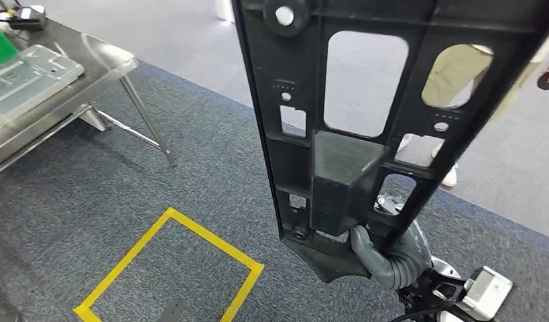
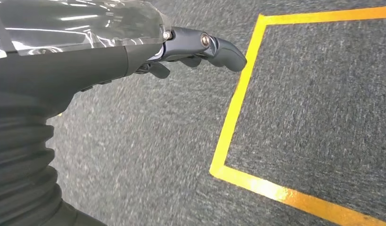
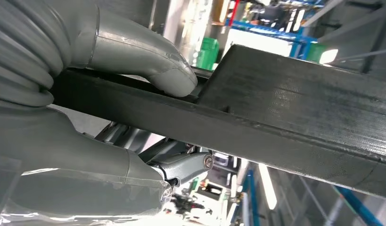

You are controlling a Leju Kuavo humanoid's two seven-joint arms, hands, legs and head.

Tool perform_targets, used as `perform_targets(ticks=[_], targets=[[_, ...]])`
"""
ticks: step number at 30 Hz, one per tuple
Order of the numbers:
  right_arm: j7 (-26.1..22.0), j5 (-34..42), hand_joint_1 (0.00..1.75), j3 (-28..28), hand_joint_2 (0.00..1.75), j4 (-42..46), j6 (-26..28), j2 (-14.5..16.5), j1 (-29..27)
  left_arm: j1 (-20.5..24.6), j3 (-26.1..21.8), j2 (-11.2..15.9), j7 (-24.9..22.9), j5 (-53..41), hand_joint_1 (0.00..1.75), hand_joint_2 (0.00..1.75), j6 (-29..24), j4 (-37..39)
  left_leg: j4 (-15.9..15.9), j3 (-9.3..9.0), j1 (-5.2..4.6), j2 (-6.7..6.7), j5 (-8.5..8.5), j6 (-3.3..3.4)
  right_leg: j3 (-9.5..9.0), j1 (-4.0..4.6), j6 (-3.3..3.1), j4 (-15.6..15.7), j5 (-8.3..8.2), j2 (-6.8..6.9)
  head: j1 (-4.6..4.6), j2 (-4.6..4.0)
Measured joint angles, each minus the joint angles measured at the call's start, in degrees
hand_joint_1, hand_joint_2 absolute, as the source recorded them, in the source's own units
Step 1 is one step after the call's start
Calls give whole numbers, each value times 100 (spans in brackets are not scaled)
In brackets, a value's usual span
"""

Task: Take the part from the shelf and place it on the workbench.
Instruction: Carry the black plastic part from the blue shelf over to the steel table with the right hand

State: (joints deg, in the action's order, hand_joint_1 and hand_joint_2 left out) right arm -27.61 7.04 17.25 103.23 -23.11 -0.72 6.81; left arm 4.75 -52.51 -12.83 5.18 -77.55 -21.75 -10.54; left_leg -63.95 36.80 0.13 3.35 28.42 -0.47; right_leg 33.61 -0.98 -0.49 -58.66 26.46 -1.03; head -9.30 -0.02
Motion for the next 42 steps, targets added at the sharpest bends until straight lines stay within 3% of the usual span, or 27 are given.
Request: perform_targets(ticks=[2,3,4,5,6,8,10,12,14,16,18,19,20,21,23,25,27,28,30,32,34,35,36,38,40,42], targets=[[1,-1,175,1,175,9,1,4,-13,16,1,0,0,1,0,175,-2,0,-742,361,13,-229,335,-39,-12,28,-37,2,21,160,0,0],[1,-2,175,1,175,9,-1,4,-20,14,1,0,0,1,0,175,-2,0,-1010,494,24,-270,414,-51,-17,39,-46,1,30,239,-1,0],[2,-2,175,1,175,9,-1,4,-25,7,0,1,-1,1,0,175,-2,0,-1081,529,32,-292,386,-56,-24,46,-48,-1,39,313,-1,0],[2,-3,175,0,175,9,-2,4,-27,0,-1,1,-1,1,0,175,-2,0,-920,446,37,-315,255,-53,-36,51,-45,-1,49,380,-1,0],[2,-3,175,0,175,9,-2,4,-28,-3,-1,2,-2,1,0,175,-2,0,-550,250,36,-371,53,-36,-57,56,-38,-1,63,444,-1,0],[2,-3,175,0,175,9,0,4,-27,7,-1,5,-2,1,0,175,-2,0,219,-153,-14,-622,-211,41,-101,74,-10,1,93,558,0,0],[2,-3,175,1,175,9,0,4,-29,17,-1,12,-1,1,0,175,-2,0,516,-289,-76,-744,-245,119,-125,89,35,8,111,658,1,0],[2,-4,175,2,175,14,-1,7,-26,9,-1,20,-1,2,0,175,-2,0,560,-294,-74,-613,-273,174,-157,90,96,23,128,749,0,0],[0,-3,175,1,175,24,-1,10,-21,7,-2,23,-1,2,0,175,-2,0,639,-342,-36,-490,-318,234,-128,75,153,-132,260,585,1,0],[-3,-1,175,0,175,28,1,10,-32,20,-3,23,0,1,0,175,-2,0,676,-366,-15,-365,-346,274,148,58,186,-740,598,263,2,0],[-1,-1,175,-1,175,25,2,8,-58,23,-4,24,0,1,0,175,-2,0,669,-357,-13,-225,-346,286,527,52,203,-1452,870,133,2,0],[1,-2,175,-2,175,22,3,6,-66,18,-4,24,0,1,0,175,-2,0,661,-356,-12,-150,-344,286,618,46,210,-1588,854,120,2,0],[2,-3,175,-2,175,22,3,5,-69,13,-5,23,0,1,0,175,-2,0,647,-358,-9,-72,-340,279,595,35,213,-1494,718,112,2,0],[2,-3,175,-2,175,22,3,4,-71,11,-5,23,0,1,0,175,-2,0,626,-363,-3,9,-330,266,465,19,213,-1190,496,87,1,0],[2,-3,175,-2,175,24,2,4,-69,16,-6,22,0,1,0,175,-2,0,554,-340,6,160,-295,217,129,-25,213,-423,135,-125,2,0],[1,-3,175,-2,175,26,1,4,-69,16,-7,23,0,0,0,175,-2,0,507,-278,9,276,-282,150,-7,-37,196,-73,57,-294,2,0],[-2,-2,175,-2,175,26,0,5,-64,-6,-8,26,-3,-2,0,175,-2,0,516,-236,24,369,-297,77,-8,-25,137,-48,55,-226,1,0],[-3,-1,175,-2,175,26,-1,8,-60,-21,-8,27,-8,-3,0,175,-2,0,494,-220,25,324,-280,47,-23,-27,97,-24,46,-167,0,0],[-5,2,175,-2,175,26,-3,15,-55,-23,-8,31,-18,-4,0,175,-2,0,190,-75,17,59,-98,-2,-62,-34,20,28,35,-25,-1,0],[-7,6,175,-2,175,24,-6,20,-57,-12,-8,29,-26,-4,0,175,-2,0,-534,283,24,-213,246,-38,-76,-10,-23,37,49,129,-2,0],[-7,8,175,-2,175,17,-10,20,-59,-18,-8,27,-33,-3,0,175,-1,0,-1081,564,44,-288,403,-63,-81,10,-34,34,68,283,-1,0],[-7,10,175,-2,175,14,-11,20,-59,-26,-9,26,-35,-4,0,175,-1,0,-1051,552,49,-304,323,-64,-90,15,-33,33,79,351,-1,0],[-7,11,175,-2,175,11,-10,20,-59,-30,-9,26,-37,-8,0,175,1,0,-783,415,50,-333,147,-53,-109,18,-26,32,93,414,-1,0],[-17,20,175,-8,175,8,2,18,-57,-15,-10,27,-37,-29,0,175,15,0,35,-14,8,-543,-196,7,-159,36,4,31,131,534,-1,0],[-43,46,175,-39,175,-1,18,12,-54,27,-9,28,-40,-52,0,175,33,0,493,-237,-53,-706,-299,86,-188,61,52,28,163,645,-1,0],[-75,77,175,-78,175,-21,22,7,-46,51,-8,30,-55,-62,0,175,45,0,538,-233,-72,-625,-288,147,-214,72,111,42,180,758,-1,0]])
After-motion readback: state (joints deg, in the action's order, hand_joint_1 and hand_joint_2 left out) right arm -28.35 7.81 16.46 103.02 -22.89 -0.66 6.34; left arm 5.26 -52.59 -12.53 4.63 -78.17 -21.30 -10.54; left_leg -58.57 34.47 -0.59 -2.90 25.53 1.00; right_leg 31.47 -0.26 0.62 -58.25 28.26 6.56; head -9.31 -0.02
